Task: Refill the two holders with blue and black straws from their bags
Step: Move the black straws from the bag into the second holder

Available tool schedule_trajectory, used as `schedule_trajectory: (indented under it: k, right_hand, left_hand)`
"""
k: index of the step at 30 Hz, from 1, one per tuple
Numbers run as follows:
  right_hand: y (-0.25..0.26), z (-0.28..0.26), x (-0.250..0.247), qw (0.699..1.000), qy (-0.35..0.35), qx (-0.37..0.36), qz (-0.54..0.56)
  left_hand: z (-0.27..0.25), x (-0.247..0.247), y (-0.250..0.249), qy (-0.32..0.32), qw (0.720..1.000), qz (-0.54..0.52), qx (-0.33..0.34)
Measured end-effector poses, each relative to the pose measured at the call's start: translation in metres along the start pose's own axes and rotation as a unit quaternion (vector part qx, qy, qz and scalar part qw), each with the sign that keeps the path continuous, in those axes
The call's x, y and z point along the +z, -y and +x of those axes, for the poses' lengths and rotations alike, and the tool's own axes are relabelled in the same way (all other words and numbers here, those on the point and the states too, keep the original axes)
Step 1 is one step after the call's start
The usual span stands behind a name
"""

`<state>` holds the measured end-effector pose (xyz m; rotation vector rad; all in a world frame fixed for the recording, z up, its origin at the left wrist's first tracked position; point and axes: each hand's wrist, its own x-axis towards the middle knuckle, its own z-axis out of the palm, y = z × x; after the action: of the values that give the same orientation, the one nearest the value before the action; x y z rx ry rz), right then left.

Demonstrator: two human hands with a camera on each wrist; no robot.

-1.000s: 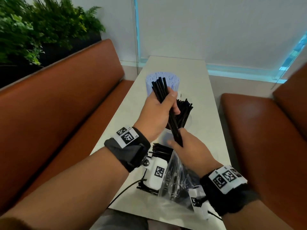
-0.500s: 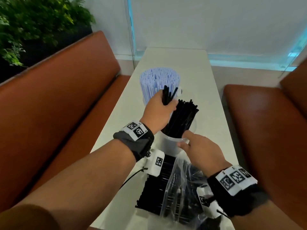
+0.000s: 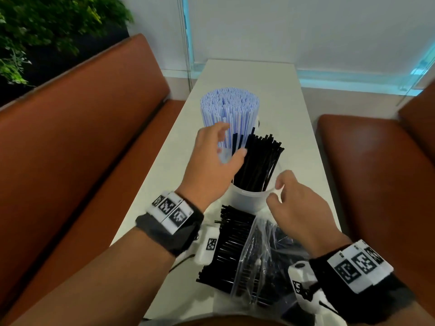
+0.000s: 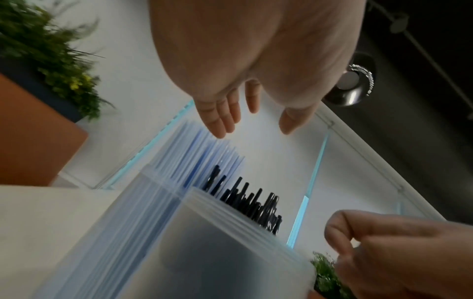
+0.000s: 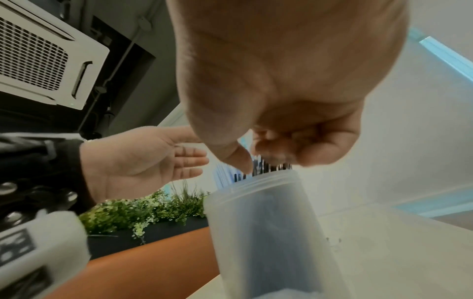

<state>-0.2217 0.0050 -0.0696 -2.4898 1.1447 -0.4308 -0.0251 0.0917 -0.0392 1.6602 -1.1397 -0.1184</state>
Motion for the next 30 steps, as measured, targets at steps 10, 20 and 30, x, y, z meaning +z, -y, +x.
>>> schedule_trajectory:
  k: [10,20,30]
  right_hand:
    - [0.015,-0.013,0.043,0.962,0.197,0.092,-0.168]
    - [-0.006,-0.002,0.047,0.977,0.195,0.059,-0.055]
    - [-0.006,-0.011,0.036,0.986,0.151,0.054,-0.038]
  left_hand:
    - [-0.08,0.011,0.012,0.191,0.975,0.112,0.03]
    - [-0.094,0.042,0.03,0.415,0.867,0.267,0.067]
    - [-0.093,0.059,0.023,0.414,0.844,0.329,0.091]
